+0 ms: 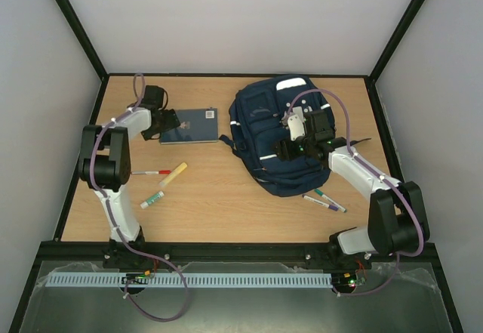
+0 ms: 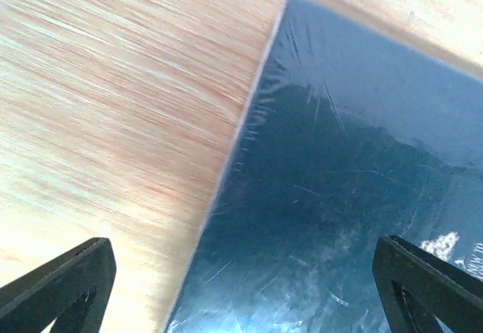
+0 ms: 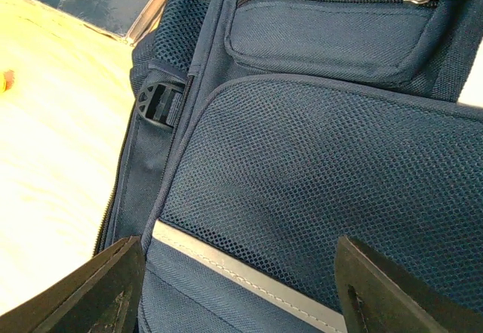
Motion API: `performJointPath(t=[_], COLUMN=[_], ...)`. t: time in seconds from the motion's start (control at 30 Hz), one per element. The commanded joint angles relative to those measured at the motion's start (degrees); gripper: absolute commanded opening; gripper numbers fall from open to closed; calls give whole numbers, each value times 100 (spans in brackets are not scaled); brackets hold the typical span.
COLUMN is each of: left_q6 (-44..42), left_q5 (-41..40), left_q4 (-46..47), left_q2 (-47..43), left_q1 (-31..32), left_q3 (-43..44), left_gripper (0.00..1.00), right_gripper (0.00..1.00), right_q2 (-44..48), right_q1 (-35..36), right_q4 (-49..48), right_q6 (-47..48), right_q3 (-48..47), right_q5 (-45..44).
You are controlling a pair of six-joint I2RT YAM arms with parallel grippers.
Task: Pack the student bag
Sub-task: Move the book to the center of the board.
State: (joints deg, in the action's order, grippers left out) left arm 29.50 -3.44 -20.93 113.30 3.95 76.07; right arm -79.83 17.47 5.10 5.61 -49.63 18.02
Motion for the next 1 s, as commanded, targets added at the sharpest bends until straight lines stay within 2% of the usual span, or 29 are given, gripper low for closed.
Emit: performJointPath(t=[0.0,0.23,0.43,0.53,0.67,0.8,0.97], left_q6=[-23,-378,-841,-1093,-1323,-1377,-1341], left_q5=[-466,46,362,402,467,638,783], left_q4=[32,-479,-1650,-2152,-2376,-2585,-2264], left_q2=[-518,735,2431,2859,2775,2428,1522], left_q1=[-34,53,62,71,80,112,260], left_q3=[190,2057,4166,4757,4467,3823,2143], left_gripper=[96,95,91,90,90,90,89], right_gripper=[69,70,70,69,69,67,57], right_q2=[-146,-256,-261,-283,-299,-340,-423], right_q1=[-34,-31,-33,-32,-33,-32,114], right_q4=[214,263,281,290,303,344,448], right_q6=[55,72,80,80,82,69,-187], right_q3=[-52,-83,-84,-98,-89,-103,-141], right_q5=[213,211,171,195,255,478,1089])
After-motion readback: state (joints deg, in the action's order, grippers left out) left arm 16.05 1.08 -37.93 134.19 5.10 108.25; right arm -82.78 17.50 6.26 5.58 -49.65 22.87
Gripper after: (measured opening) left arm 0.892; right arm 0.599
